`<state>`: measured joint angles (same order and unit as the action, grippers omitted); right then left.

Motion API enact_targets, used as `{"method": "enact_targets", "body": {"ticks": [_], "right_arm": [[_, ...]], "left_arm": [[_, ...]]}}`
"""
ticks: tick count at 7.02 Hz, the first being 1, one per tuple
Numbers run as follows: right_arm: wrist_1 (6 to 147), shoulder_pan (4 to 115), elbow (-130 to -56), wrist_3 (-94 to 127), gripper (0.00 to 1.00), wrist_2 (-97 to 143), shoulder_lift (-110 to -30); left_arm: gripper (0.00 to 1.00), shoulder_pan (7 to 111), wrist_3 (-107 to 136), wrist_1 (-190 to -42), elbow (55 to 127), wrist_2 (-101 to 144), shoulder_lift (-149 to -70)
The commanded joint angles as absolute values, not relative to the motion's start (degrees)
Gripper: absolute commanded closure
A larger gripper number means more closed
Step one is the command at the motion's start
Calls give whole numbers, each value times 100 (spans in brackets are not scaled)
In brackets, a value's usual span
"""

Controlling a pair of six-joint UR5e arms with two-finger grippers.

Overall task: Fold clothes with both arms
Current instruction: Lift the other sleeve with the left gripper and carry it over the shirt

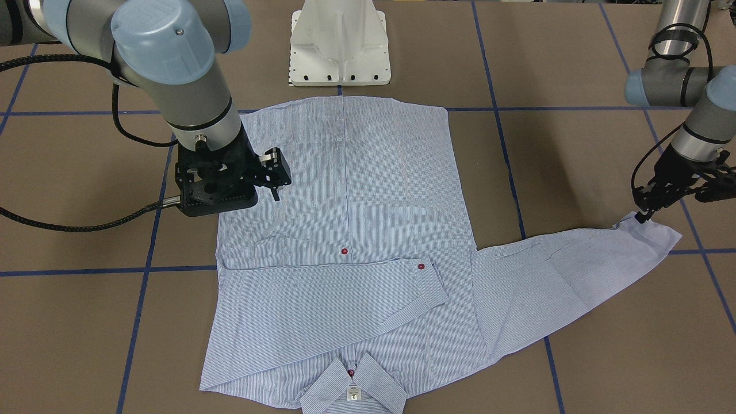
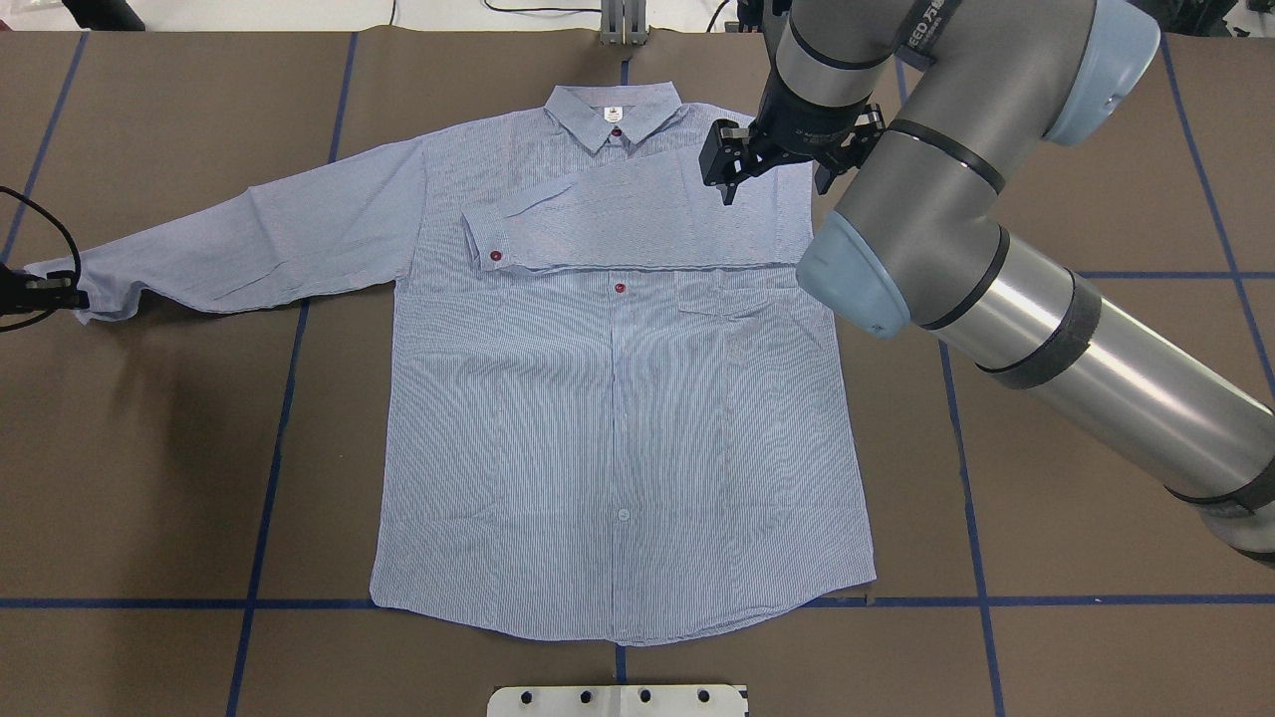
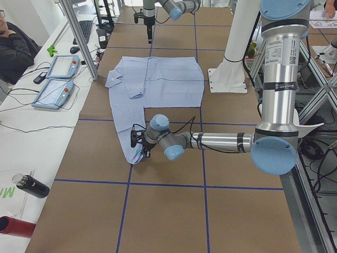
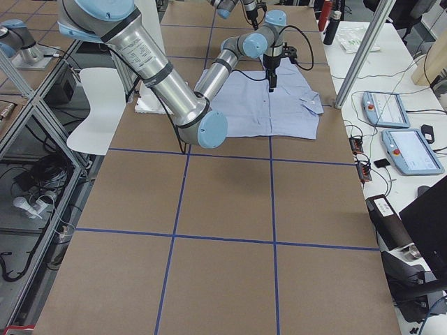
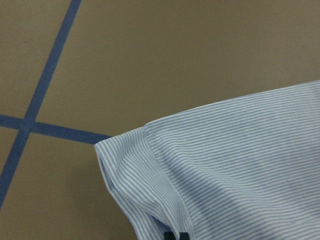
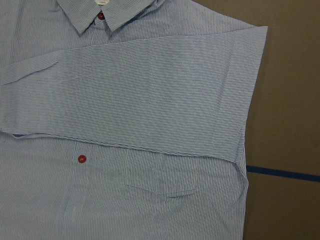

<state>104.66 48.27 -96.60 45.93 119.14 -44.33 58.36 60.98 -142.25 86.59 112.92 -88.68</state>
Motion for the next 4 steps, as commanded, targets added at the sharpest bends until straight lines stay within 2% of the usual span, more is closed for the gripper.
{"method": "enact_targets", "body": {"ticks": [1,3,4], "right_arm": [[10450,4921,-9659,4570,1,11970,-4508],[10450,4992,-9659,4570,1,12006,-4517],[10459,5044,-9650,4570,1,12075,-4526]], "left_arm": [[100,5853,6178,-13575,9252,11294,-9112],[100,5862,6231,-11980,10024,11294,-9848],[100,5854,6571,-11275,10124,11285,-10444]]}}
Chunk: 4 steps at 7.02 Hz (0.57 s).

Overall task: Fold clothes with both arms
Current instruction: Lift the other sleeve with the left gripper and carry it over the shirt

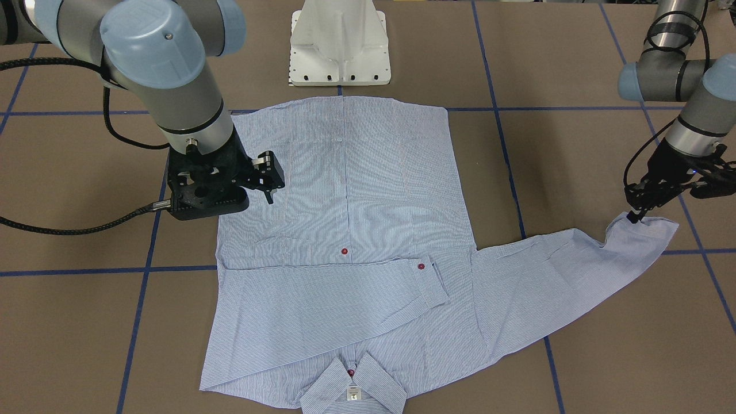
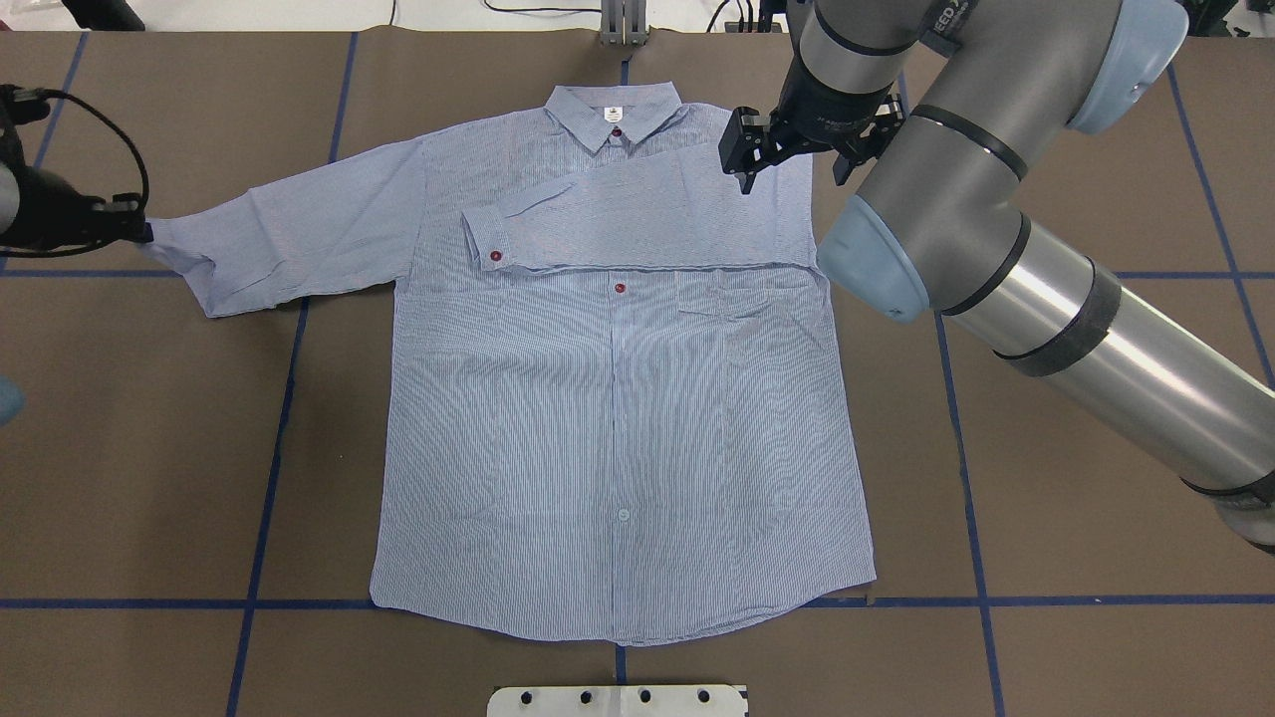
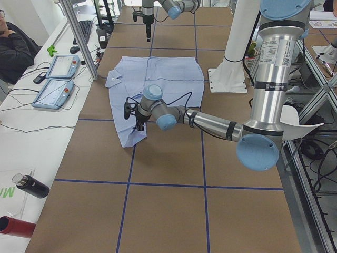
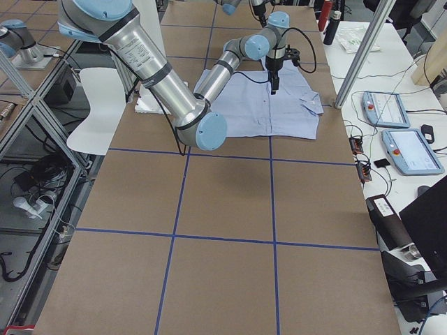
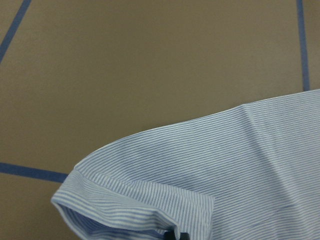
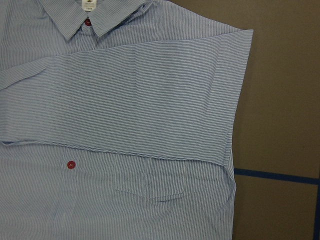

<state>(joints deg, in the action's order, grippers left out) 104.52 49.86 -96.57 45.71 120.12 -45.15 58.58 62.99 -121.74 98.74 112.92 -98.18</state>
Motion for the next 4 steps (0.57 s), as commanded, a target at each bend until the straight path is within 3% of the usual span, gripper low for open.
{"method": "enact_targets", "body": {"ticks": [1,4], "right_arm": [[10459,5071,-9668,4570,1,12128,-4596],[10433,5264,-9790,4579,1,12462,-4868]], "left_arm": [[100,5845,6792,-10824,10108,11285,-10937],[100,5373,7660,-10345,9889,11242,-11976]]}}
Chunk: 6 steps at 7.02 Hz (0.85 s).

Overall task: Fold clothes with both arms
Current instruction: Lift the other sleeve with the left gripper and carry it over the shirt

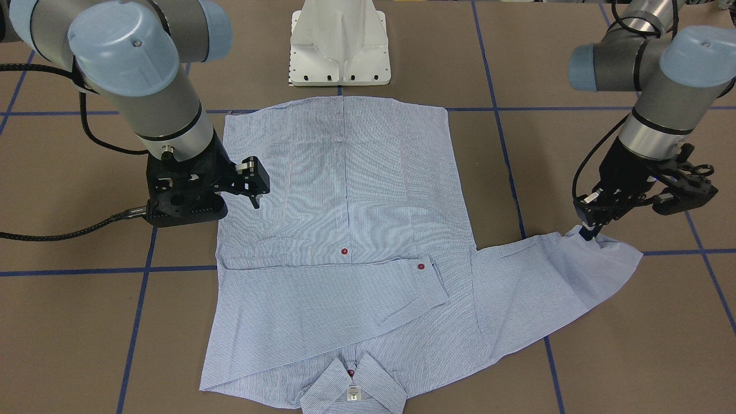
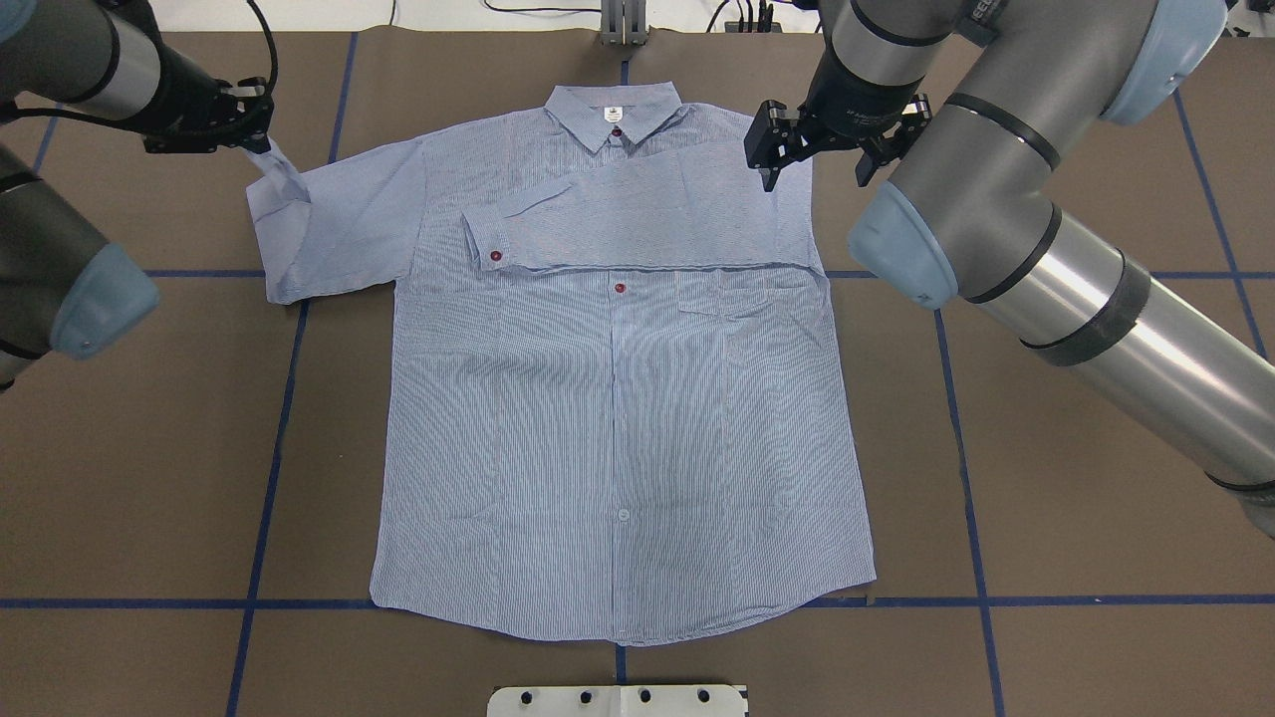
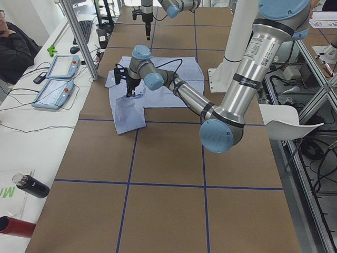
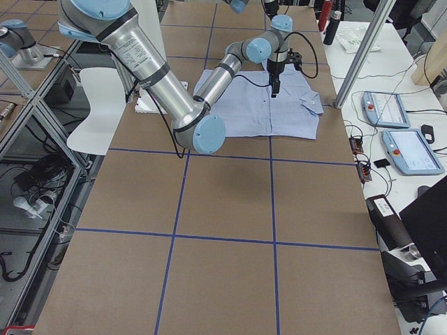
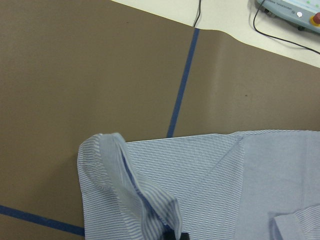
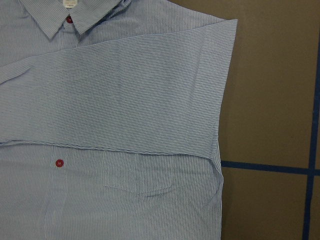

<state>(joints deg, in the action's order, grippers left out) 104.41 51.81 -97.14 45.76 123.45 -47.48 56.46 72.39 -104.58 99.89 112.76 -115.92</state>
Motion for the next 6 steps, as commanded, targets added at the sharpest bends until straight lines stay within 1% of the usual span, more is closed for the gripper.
{"method": "enact_targets", "body": {"ticks": [1,3,6], "right_arm": [[10467,5352,-9956,4588,1,12541,-5078],[10459,5641,-10273,4614,1,12831,-5561],[10468,5827,-10266,4658,1,12770,-5704]], "left_arm": [[100,5196,7986,-10353,9540,11206,-12432],[100,4791,8042,-10371,9143,10671,-13031],[100,4651,8376,-10424,9053,10705,-13674]]}}
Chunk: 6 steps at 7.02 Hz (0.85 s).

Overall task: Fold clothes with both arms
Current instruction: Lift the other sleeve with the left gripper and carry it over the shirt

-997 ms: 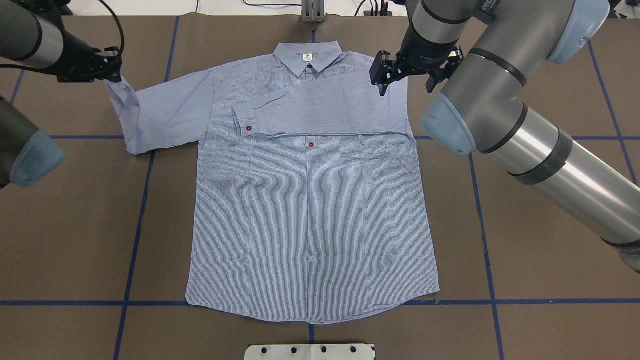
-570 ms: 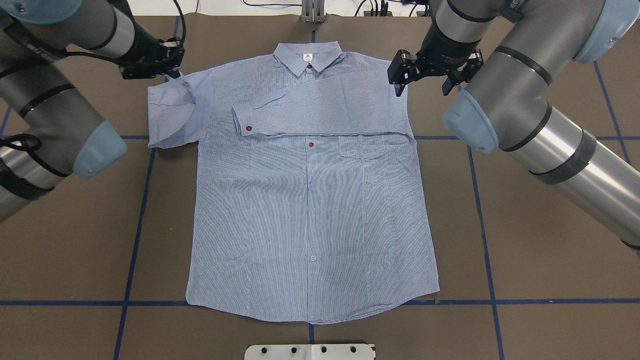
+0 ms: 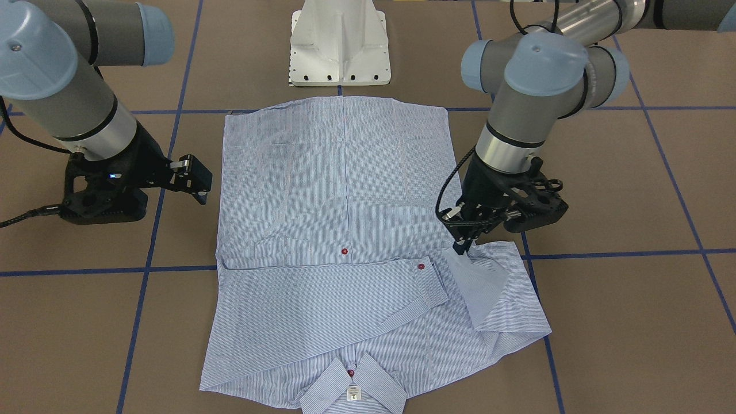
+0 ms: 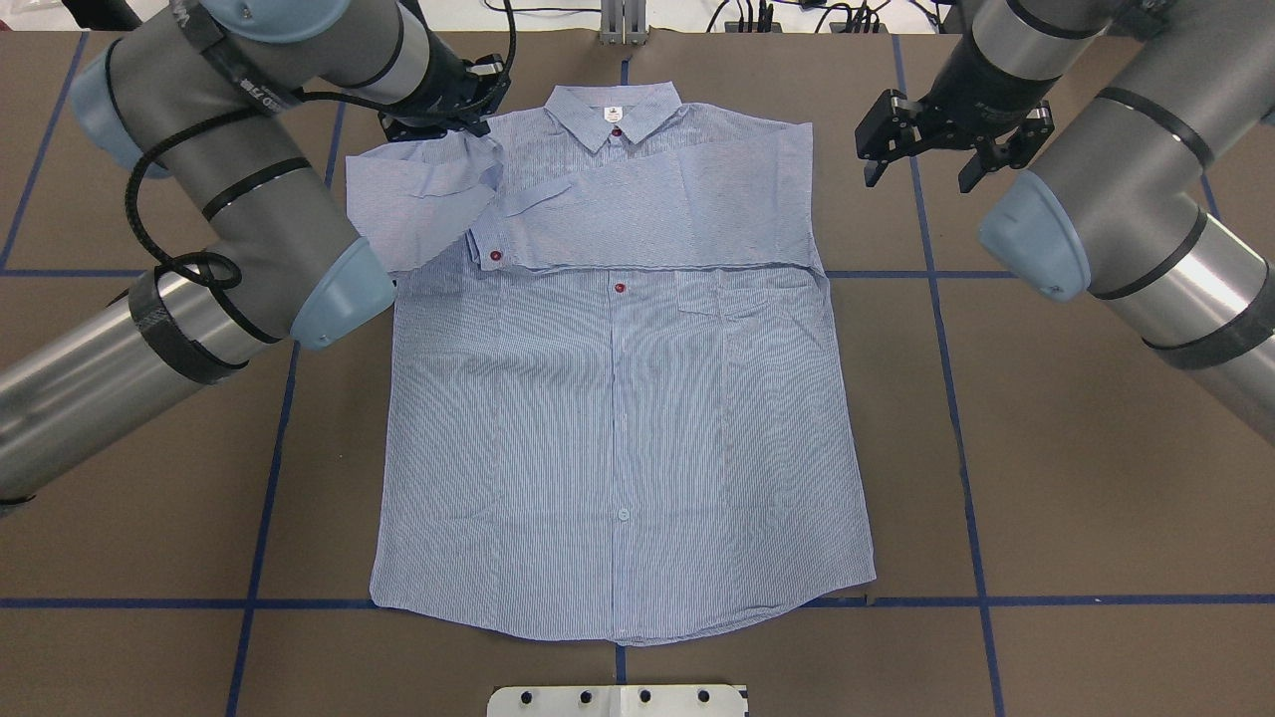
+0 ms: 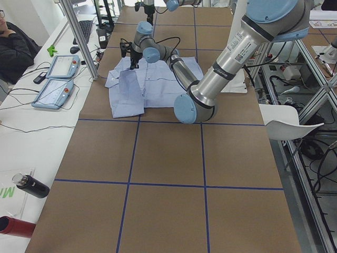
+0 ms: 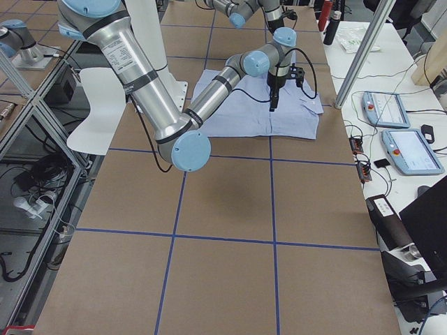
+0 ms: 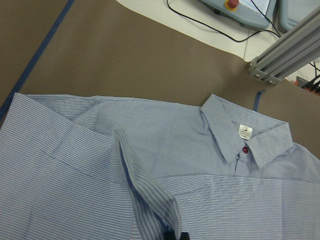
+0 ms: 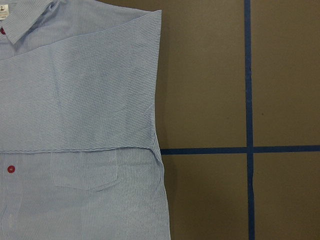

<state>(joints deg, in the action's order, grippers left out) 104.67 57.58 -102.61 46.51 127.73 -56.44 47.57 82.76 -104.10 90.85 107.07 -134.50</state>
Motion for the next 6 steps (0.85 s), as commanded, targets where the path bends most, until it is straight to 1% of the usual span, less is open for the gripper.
{"method": "enact_targets", "body": {"ticks": [1,3,6], "right_arm": [[10468,5827,-10266,4658,1,12762,-5704],[10468,5827,-10257,4658,1,12762,-5713],[10468,5827,-10257,4658,1,12762,-5783]], "left_arm": [[100,4562,8480,-10424,8948,10705,-13824],[100,4282,8797,-10424,8956,10705,-14053],[100,4105,8991,-10424,9018,10714,-14080]]}}
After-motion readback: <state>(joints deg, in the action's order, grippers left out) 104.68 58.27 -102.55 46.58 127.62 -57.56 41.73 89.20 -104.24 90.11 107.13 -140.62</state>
